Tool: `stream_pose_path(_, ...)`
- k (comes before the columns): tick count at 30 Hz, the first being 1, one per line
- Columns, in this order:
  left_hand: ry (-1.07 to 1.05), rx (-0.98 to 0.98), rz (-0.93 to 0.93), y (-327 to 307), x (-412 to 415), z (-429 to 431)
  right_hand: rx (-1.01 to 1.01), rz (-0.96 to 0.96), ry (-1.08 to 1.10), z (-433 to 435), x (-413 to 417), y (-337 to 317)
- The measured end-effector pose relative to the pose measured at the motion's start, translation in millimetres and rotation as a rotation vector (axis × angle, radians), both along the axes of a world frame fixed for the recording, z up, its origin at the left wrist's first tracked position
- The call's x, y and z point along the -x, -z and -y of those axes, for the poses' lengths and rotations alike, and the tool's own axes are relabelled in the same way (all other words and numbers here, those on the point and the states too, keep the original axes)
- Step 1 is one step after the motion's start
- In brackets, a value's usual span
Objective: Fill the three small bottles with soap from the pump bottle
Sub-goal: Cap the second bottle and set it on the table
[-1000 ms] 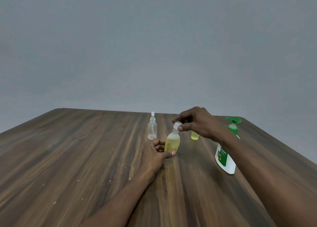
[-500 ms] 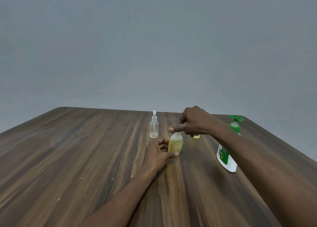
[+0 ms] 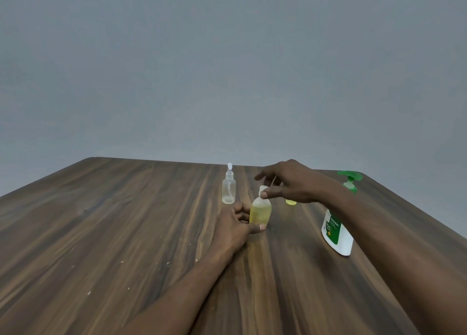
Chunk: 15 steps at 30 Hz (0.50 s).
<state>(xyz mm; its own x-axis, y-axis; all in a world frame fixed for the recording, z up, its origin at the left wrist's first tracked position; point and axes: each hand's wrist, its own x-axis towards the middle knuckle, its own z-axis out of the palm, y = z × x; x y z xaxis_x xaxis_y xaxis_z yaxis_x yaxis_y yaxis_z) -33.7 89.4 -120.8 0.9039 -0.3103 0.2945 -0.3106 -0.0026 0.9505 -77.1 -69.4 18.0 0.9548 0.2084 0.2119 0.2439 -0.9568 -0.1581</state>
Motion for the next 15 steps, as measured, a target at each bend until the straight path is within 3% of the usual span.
stream_pose_path(3,0.005,0.005,-0.011,0,-1,0,0.013,-0.008,-0.069,0,2,-3)
stream_pose_path(6,0.015,-0.007,-0.01,2,1,0,0.005,0.007,0.013,-2,-4,2)
stream_pose_path(9,0.003,0.002,-0.029,1,-1,-1,0.123,0.086,0.097,-1,-8,9)
stream_pose_path(15,0.012,0.006,-0.043,-2,1,-3,-0.061,0.063,-0.027,0,3,2)
